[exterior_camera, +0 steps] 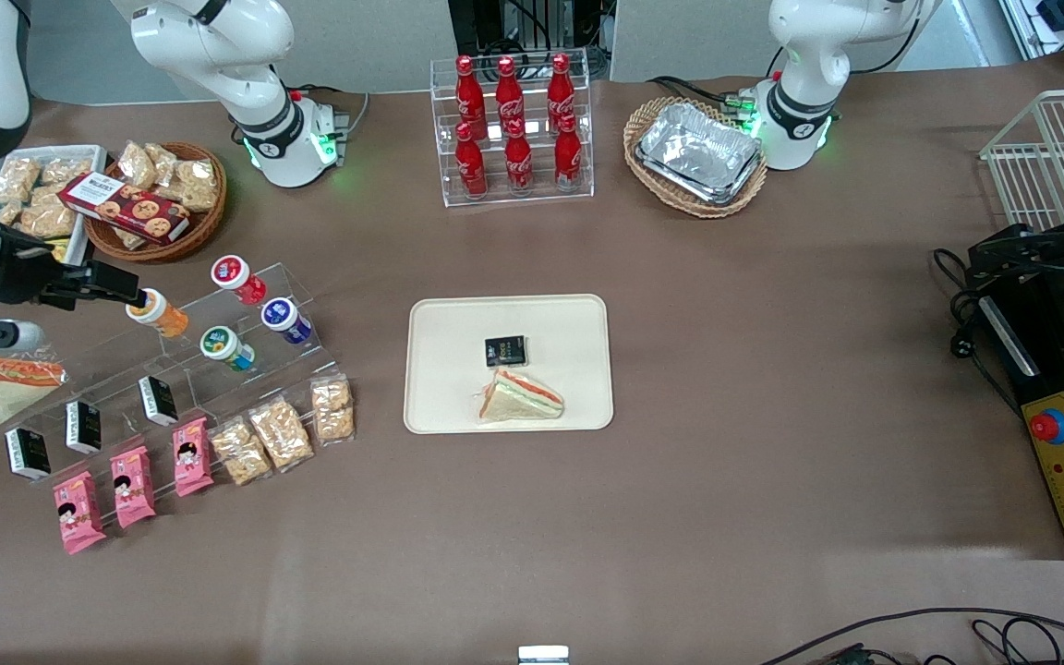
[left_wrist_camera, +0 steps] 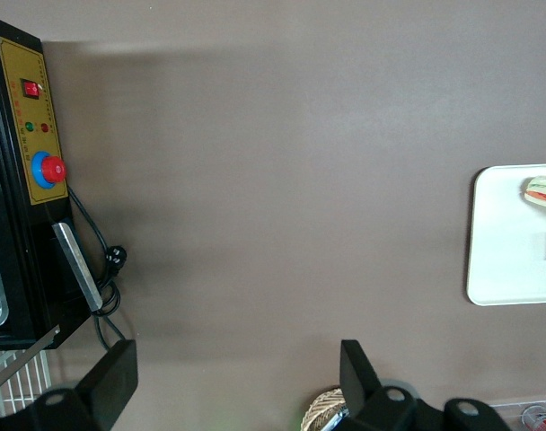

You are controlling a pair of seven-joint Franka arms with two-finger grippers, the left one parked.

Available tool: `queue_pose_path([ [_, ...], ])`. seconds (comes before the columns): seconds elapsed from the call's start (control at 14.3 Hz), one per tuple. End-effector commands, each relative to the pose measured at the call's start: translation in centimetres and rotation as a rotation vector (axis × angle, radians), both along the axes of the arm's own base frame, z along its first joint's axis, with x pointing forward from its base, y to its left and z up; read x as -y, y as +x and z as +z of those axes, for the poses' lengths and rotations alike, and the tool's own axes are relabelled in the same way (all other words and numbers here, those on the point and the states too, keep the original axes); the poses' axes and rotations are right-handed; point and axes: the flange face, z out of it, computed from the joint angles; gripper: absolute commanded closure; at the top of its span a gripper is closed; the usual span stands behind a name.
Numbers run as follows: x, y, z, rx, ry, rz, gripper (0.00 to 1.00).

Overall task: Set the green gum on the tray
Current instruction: 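Move the right gripper toward the green-labelled gum bottle on the stand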

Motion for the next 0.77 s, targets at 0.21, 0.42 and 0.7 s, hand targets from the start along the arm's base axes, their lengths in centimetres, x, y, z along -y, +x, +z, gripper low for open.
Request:
queue_pose_path([
  [0.21, -0.1, -3.3, -5.9, 0.071, -0.009, -0.005, 0.00],
  [0.42, -0.1, -4.2, -8.5, 0.101, -0.010, -0.010, 0.00],
  [0.7, -0.2, -5.3, -12.8, 0.129, -0.012, -0.008, 0.00],
])
